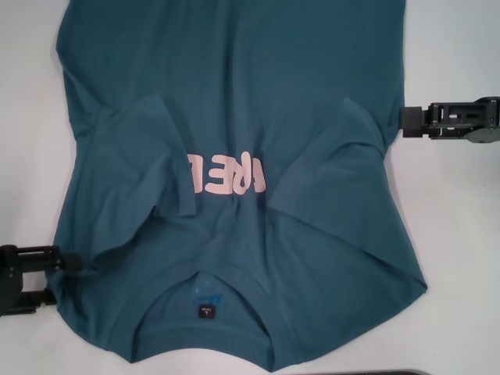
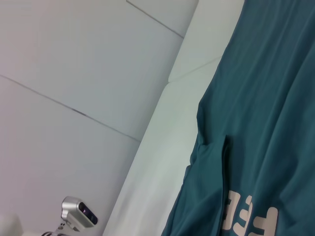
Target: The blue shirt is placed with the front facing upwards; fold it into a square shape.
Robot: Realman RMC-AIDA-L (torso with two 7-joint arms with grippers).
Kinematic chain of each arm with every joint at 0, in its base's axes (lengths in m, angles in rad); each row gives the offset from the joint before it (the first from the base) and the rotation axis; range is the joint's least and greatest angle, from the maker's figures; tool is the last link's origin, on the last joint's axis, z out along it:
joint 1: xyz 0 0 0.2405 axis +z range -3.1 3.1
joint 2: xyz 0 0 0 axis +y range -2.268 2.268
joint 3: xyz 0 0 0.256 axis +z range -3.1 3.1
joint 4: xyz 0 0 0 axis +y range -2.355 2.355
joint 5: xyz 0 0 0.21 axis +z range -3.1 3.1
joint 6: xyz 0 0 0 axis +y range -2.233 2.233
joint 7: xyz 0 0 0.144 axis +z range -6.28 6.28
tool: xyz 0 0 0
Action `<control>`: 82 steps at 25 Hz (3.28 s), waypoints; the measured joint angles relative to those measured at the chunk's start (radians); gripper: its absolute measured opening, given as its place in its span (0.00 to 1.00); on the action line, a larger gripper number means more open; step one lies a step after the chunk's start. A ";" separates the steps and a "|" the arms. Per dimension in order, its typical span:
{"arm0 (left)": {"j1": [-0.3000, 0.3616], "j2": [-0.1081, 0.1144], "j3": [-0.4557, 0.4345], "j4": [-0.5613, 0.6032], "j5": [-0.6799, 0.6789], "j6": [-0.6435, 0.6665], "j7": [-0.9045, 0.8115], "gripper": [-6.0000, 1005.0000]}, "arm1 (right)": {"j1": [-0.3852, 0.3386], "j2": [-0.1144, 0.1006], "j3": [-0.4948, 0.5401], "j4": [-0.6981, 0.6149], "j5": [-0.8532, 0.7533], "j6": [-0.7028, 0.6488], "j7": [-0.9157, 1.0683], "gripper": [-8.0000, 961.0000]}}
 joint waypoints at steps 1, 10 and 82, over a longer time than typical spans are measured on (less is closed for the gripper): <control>0.000 -0.001 -0.001 -0.009 -0.001 0.000 -0.003 0.64 | -0.001 0.000 0.004 0.000 0.000 -0.001 0.000 0.76; -0.006 -0.033 0.035 -0.129 0.018 0.015 -0.021 0.60 | -0.006 -0.002 0.023 0.000 0.000 -0.008 0.001 0.76; -0.079 -0.005 0.066 -0.055 -0.085 0.057 0.080 0.04 | -0.002 0.043 -0.001 -0.004 -0.503 -0.011 0.125 0.76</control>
